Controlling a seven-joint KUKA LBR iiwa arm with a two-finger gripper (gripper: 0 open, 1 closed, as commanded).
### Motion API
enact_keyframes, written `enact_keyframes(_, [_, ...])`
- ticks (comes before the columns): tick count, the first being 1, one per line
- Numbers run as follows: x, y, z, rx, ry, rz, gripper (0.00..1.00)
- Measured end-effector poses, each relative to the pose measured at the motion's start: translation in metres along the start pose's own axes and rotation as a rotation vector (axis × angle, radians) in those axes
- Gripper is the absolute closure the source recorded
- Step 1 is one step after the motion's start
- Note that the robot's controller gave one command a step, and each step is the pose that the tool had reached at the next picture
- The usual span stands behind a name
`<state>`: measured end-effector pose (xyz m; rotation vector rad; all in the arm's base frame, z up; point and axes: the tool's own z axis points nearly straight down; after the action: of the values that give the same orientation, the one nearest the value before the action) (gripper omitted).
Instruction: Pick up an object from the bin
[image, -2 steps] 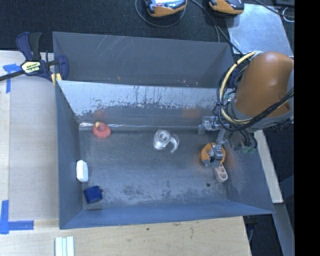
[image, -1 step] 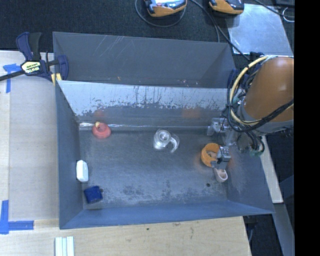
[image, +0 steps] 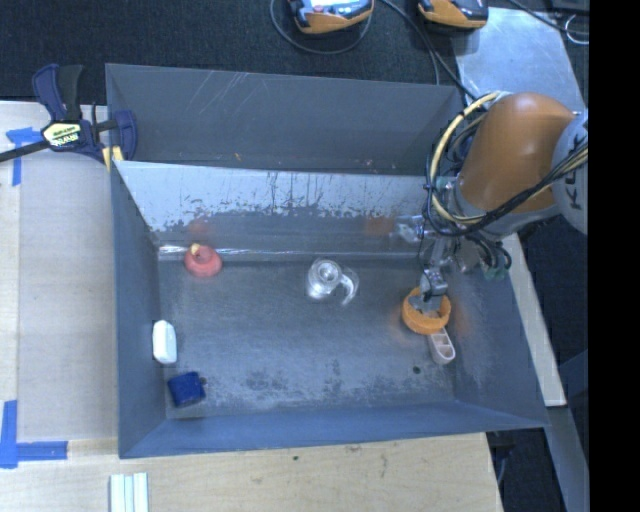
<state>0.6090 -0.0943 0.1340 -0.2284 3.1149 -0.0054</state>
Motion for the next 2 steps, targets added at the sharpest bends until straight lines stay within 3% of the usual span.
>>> enact_keyframes(1, [-0.006, 0.009, 0.014, 0.0, 0.002, -0.078, 0.0])
enact_keyframes(2, [-0.009, -0.031, 0.041, 0.002, -0.005, 0.087, 0.0])
